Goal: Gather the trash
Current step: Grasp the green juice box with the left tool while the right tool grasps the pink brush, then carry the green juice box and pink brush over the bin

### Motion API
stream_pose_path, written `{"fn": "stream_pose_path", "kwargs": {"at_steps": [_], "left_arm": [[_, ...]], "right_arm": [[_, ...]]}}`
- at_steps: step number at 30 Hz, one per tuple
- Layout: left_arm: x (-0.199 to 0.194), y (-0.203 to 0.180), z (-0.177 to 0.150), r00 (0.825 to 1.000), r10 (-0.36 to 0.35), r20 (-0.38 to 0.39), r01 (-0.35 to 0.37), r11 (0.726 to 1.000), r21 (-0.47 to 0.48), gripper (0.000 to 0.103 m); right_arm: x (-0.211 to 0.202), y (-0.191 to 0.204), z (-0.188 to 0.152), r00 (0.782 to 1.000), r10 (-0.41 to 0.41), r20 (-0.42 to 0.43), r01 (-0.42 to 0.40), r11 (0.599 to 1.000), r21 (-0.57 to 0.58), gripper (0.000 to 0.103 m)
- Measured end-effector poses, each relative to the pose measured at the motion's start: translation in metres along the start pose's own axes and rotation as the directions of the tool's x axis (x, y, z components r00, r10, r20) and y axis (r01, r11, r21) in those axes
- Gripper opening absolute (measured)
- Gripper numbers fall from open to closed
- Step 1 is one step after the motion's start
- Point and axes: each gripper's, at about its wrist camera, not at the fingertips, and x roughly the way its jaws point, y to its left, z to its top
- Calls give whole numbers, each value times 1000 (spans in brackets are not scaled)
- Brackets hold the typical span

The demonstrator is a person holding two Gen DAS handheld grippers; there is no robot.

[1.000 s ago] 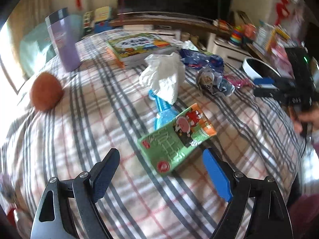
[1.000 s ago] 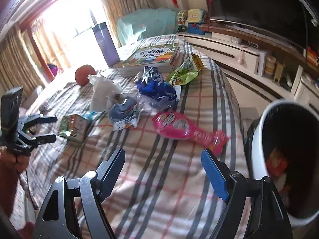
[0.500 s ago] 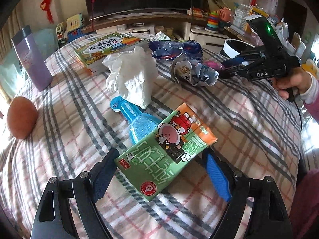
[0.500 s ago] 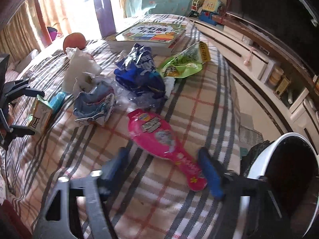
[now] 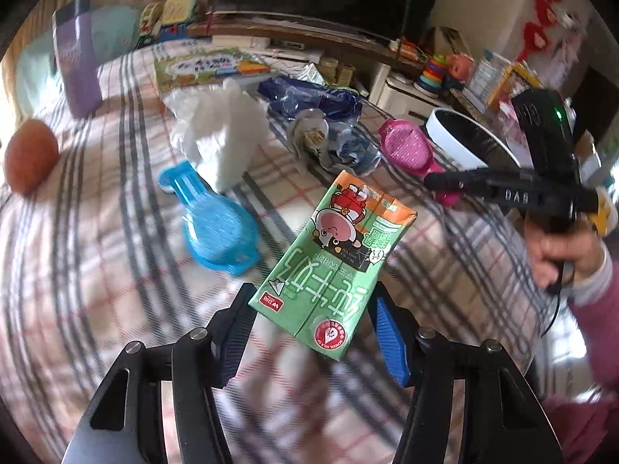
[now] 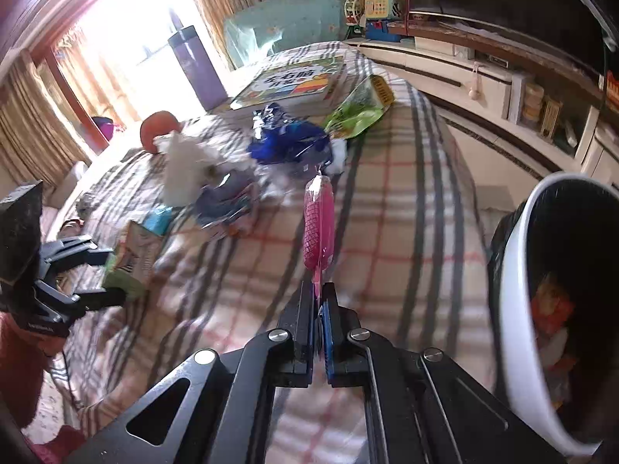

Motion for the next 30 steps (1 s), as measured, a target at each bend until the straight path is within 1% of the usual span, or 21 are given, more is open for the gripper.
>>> {"fn": "stream_pose_path", "kwargs": {"at_steps": [2, 4, 5, 7, 8, 9, 15, 20, 30], "left_arm": [[4, -2, -1, 1000, -5, 10, 6, 998, -58, 57], [7, -5, -1, 1000, 14, 25, -11, 996, -91, 57], [8, -7, -1, 999, 23, 30, -20, 995, -102, 57], [9, -11, -1, 998, 37, 41, -32, 993, -112, 56], [10, -14, 0, 998, 48, 50, -42, 993, -111, 56], [11, -17, 0, 997, 53, 55, -46, 993, -110, 56], [16, -37, 0, 995, 47, 87, -38, 994, -100, 55], [21, -60, 6, 995, 20, 98, -14, 998, -65, 55], [42, -94, 30, 996, -32, 88, 33, 999, -7, 55]], "right_arm": [[1, 3, -3, 1000, -11, 11, 11, 1000, 8, 3], [4, 4, -3, 999, -30, 16, 30, 1000, 7, 6], [6, 3, -3, 999, -25, 19, 25, 999, 23, 9], [8, 1, -5, 1000, -16, 26, 15, 998, 53, 9], [9, 1, -5, 999, -17, 34, 15, 998, 64, 8], [8, 1, -5, 999, -24, 39, 21, 997, 68, 4], [-14, -1, -15, 994, -32, 104, 20, 993, 116, 3], [-41, -8, -30, 987, -55, 153, 31, 987, 155, 3], [-86, -38, -52, 970, -127, 206, 76, 968, 239, 3]]}}
